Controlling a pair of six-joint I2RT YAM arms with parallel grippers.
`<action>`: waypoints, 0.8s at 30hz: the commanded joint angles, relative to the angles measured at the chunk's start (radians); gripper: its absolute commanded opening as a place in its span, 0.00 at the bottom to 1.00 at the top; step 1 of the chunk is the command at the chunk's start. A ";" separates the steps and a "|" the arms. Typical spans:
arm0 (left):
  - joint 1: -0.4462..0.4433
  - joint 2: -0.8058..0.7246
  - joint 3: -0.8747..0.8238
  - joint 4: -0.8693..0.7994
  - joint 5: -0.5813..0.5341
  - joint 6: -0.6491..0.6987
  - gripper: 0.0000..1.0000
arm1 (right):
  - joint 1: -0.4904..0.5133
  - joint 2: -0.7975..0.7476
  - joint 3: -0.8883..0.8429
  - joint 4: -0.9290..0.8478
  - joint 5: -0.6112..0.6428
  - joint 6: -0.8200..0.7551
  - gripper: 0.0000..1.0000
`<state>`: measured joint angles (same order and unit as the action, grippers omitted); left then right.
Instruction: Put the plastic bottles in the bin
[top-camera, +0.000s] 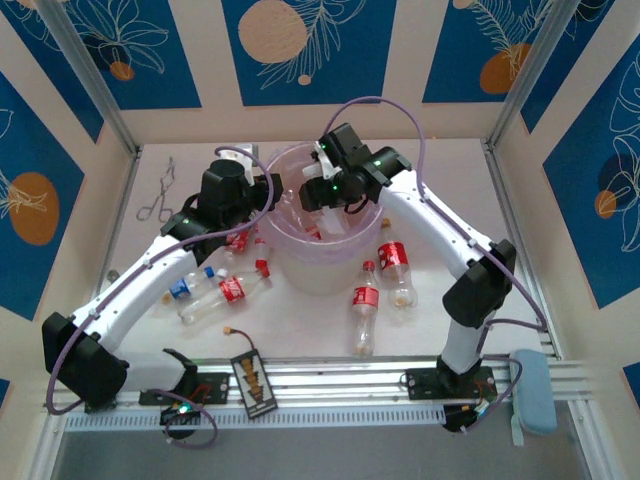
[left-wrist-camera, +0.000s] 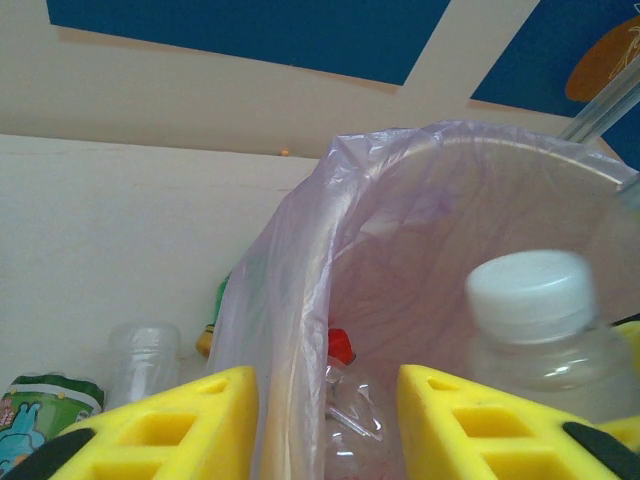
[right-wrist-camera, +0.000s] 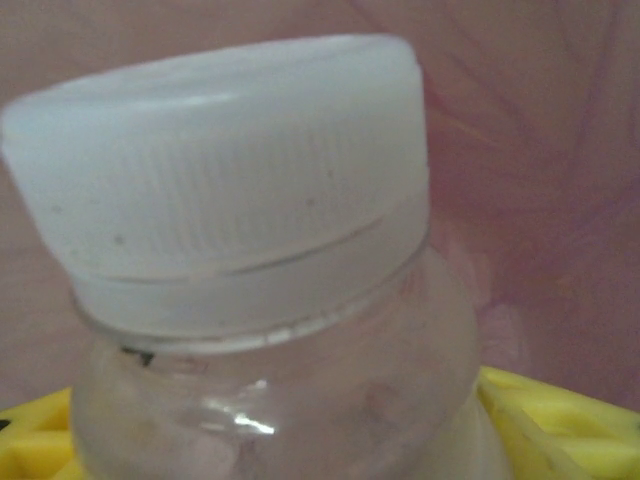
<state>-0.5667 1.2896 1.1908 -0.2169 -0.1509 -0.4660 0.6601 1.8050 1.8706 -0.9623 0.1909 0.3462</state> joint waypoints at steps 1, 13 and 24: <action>0.004 0.012 -0.037 -0.085 -0.001 0.014 0.42 | 0.006 0.019 -0.037 0.002 0.061 -0.029 0.65; 0.004 0.018 -0.037 -0.090 -0.006 0.015 0.42 | 0.016 0.096 -0.153 0.091 0.103 -0.041 0.69; 0.004 0.017 -0.039 -0.091 -0.006 0.015 0.42 | 0.030 0.144 -0.175 0.121 0.128 -0.041 0.89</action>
<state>-0.5667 1.2884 1.1885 -0.2211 -0.1570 -0.4660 0.6792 1.9358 1.7180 -0.8349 0.3187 0.3141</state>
